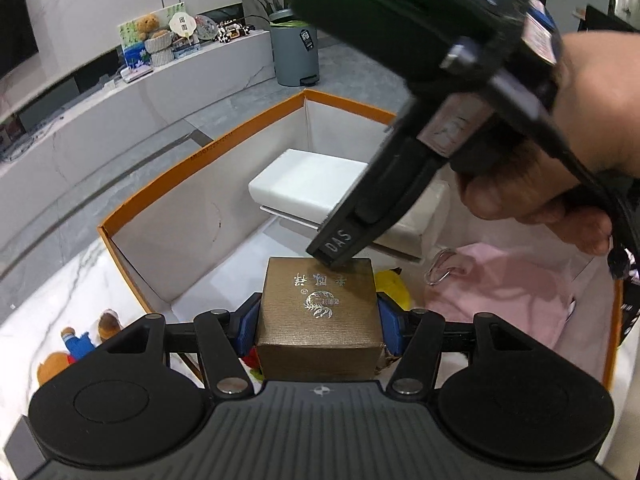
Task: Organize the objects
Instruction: 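Open both tools to release the gold box and white box into the box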
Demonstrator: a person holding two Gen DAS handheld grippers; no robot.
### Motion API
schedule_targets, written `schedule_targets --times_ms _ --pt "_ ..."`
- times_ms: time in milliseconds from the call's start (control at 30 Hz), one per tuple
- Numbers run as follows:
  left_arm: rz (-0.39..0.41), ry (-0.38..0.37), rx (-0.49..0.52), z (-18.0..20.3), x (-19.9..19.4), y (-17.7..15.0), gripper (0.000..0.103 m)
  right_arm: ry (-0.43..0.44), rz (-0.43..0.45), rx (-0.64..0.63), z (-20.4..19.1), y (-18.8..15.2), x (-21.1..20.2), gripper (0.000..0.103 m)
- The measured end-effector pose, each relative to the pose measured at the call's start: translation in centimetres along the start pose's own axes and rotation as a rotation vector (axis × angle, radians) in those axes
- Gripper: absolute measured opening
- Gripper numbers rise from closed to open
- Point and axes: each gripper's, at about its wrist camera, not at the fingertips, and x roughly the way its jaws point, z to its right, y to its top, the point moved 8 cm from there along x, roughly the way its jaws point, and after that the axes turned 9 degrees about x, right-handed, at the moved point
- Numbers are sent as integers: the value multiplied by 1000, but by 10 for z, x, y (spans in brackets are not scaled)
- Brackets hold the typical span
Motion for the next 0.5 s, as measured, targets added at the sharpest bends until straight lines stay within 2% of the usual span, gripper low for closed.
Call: schedule_targets --times_ms 100,333,500 --pt "-8 23 32 5 -1 -2 69 -17 8 -21 -3 2 3 63" --pt "4 18 0 -6 -1 5 70 -86 5 -107 -5 -2 9 63" --pt "19 10 -23 -10 -10 6 71 -114 23 -88 -1 -1 4 63"
